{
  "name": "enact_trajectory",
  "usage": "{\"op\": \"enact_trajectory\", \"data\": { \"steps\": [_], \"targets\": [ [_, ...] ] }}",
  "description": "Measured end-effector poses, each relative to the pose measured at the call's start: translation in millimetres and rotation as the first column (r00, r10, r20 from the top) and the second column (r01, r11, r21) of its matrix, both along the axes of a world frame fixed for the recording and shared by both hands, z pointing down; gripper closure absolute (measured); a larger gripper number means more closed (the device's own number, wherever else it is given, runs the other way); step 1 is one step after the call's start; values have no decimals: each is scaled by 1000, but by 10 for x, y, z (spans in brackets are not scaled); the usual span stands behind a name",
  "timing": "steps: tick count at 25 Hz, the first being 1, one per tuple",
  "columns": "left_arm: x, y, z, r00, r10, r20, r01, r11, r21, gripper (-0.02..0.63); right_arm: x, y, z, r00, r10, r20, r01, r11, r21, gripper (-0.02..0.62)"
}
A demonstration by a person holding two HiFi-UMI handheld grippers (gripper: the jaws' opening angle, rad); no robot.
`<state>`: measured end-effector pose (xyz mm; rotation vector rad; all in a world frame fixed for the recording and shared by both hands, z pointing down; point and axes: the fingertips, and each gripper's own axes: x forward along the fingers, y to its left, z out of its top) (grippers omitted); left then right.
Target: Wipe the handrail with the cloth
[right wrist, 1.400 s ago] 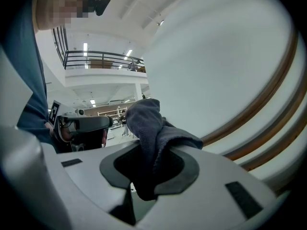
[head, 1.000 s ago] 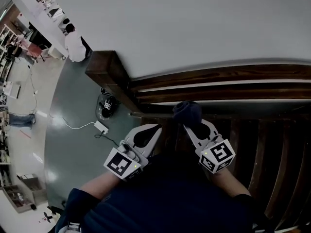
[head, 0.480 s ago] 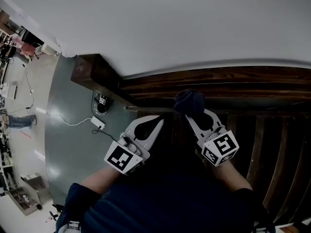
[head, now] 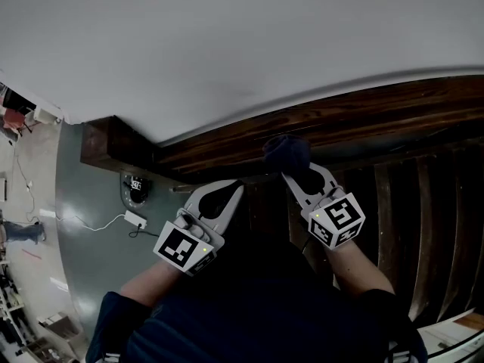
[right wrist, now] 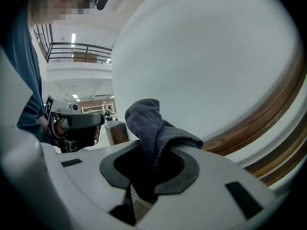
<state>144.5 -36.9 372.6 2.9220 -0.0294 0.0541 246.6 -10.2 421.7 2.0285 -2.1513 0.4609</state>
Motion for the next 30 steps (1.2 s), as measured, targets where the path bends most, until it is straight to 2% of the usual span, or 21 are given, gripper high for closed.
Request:
{"op": "enact_trajectory", "data": {
  "steps": [5,12,17,23,27,30],
  "targets": [
    [376,122,-54,996,87,-15,-87,996,-7,603,486,155,-116,994,97,-48,-97,995,-11,508],
    [1142,423,-205,972,227,-52,-225,973,48,603,1175,403,-394,965,195,-174,-202,979,-21,508],
    [1828,654,-373,942,322,-94,-313,944,100,603,1707,539,-662,927,271,-259,-285,958,-17,508],
    [2474,922,-610,898,420,-129,-405,905,128,603,2279,723,-953,862,342,-375,-383,923,-37,508],
    [2749,1036,-619,887,445,-128,-430,894,126,603,2699,810,-1014,817,358,-452,-442,892,-93,508],
    [2831,1085,-554,886,448,-121,-436,893,114,603,2920,798,-933,803,345,-485,-463,874,-145,508]
  ]
}}
